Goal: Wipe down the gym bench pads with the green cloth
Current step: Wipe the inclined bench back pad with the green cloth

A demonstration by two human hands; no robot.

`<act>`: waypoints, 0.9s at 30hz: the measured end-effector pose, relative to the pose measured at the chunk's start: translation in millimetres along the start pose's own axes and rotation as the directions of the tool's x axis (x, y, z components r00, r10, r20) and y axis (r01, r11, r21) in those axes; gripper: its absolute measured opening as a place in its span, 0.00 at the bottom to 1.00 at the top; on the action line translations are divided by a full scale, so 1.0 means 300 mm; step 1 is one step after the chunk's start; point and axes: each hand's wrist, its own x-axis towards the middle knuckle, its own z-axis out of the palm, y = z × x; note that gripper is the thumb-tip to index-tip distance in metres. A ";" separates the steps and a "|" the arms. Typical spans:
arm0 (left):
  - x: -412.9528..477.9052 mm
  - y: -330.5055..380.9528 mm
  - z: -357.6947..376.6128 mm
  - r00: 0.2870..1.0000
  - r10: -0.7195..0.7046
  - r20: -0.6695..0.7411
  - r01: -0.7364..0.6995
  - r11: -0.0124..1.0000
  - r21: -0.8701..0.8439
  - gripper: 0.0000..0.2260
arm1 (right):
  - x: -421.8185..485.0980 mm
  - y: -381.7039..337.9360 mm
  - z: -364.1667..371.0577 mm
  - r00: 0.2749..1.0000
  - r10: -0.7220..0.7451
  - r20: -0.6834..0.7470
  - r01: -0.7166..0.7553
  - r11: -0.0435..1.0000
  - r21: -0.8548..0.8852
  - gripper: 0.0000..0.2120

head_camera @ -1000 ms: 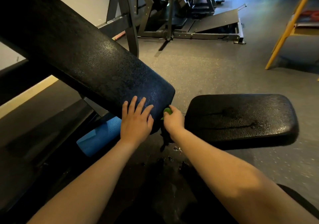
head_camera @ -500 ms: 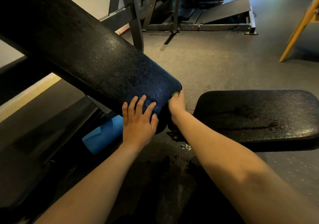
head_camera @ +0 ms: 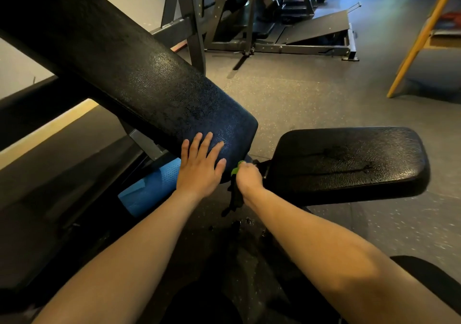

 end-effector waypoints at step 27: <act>-0.023 0.103 0.054 0.969 -0.240 -0.066 0.233 0.968 -0.095 0.23 | 0.026 -0.178 -0.044 0.939 -0.295 0.176 0.299 0.954 0.004 0.14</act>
